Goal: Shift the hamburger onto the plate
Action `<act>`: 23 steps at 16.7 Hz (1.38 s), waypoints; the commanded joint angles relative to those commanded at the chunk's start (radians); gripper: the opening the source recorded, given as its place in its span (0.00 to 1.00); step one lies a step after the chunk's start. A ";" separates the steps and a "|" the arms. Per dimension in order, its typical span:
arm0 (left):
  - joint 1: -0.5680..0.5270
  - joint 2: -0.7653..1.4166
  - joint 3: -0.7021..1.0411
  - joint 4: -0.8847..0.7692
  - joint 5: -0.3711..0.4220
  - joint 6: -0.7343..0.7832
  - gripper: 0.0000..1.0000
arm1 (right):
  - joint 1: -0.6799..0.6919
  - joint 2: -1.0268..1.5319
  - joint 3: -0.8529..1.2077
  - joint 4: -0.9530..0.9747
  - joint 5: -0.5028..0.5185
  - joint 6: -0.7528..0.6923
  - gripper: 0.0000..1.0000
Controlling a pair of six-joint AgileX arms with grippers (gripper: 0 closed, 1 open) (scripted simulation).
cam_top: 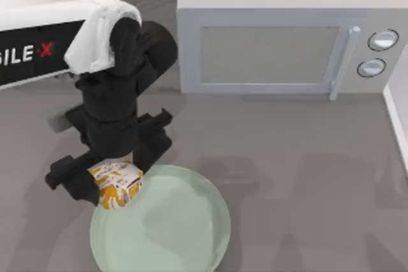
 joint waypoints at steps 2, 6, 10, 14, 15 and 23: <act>-0.054 0.004 -0.003 0.001 -0.002 -0.252 0.00 | 0.000 0.000 0.000 0.000 0.000 0.000 1.00; -0.142 -0.019 -0.014 0.025 -0.010 -0.669 0.00 | 0.000 0.000 0.000 0.000 0.000 0.000 1.00; -0.197 -0.059 -0.026 0.060 -0.021 -0.923 0.00 | 0.000 0.000 0.000 0.000 0.000 0.000 1.00; -0.217 -0.076 -0.029 0.075 -0.027 -1.006 0.00 | 0.000 0.000 0.000 0.000 0.000 0.000 1.00; -0.217 -0.076 -0.029 0.075 -0.027 -1.006 0.00 | 0.000 0.000 0.000 0.000 0.000 0.000 1.00; -0.212 -0.049 -0.098 0.173 -0.026 -0.999 0.00 | 0.000 0.000 0.000 0.000 0.000 0.000 1.00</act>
